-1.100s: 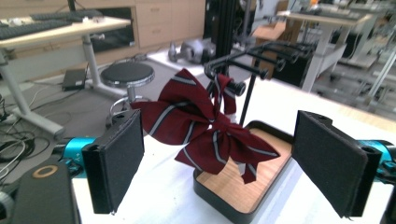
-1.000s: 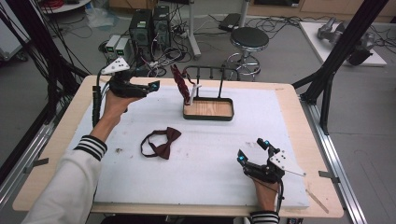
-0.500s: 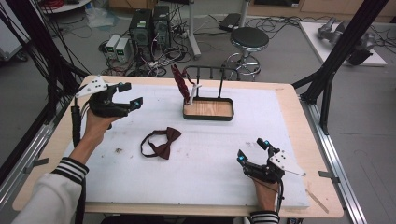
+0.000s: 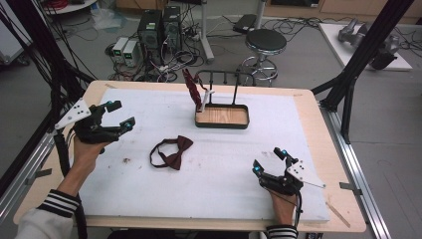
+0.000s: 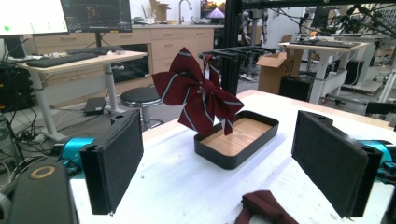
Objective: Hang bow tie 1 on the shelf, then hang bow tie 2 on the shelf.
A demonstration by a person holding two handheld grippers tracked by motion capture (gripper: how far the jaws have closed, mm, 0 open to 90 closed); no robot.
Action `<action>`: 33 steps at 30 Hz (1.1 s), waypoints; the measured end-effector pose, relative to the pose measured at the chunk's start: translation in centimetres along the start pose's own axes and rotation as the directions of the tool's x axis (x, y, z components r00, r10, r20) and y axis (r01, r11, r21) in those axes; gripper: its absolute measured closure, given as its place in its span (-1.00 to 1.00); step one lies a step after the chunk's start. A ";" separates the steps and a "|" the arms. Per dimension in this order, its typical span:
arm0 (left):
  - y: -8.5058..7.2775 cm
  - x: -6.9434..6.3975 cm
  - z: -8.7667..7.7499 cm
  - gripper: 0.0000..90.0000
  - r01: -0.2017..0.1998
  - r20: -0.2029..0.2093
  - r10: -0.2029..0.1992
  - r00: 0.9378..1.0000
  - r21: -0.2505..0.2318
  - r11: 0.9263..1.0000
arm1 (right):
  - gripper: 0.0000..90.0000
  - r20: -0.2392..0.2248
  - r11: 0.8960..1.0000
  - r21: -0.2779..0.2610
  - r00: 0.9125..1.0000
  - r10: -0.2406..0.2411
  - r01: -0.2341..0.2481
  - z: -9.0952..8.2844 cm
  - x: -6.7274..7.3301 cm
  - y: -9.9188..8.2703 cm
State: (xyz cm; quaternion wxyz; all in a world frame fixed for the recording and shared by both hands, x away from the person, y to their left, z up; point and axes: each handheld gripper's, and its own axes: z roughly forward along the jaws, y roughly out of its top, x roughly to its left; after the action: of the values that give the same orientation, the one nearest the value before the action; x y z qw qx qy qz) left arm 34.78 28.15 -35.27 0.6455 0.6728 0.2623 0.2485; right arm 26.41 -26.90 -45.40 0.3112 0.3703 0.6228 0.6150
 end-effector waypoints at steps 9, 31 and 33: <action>-3.3 -2.1 -0.2 -0.62 -0.009 0.010 0.009 1.000 0.015 1.000 | -0.74 -0.001 1.000 -0.001 1.000 0.000 0.000 0.0 0.0 0.0; -4.1 -2.5 -0.6 -0.62 -0.009 -0.006 0.009 1.000 0.005 1.000 | -0.74 0.002 1.000 -0.001 1.000 0.000 0.000 0.0 0.0 0.0; -4.0 -2.5 -0.6 -0.63 -0.011 -0.005 0.011 1.000 0.009 1.000 | -0.74 0.002 1.000 0.000 1.000 0.002 -0.002 0.0 0.1 0.0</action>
State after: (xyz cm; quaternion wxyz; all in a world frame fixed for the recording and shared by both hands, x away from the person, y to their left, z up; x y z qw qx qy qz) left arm 32.43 27.03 -39.19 0.6404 0.6767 0.2612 0.2525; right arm 26.38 -26.86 -45.40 0.3112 0.3718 0.6219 0.6149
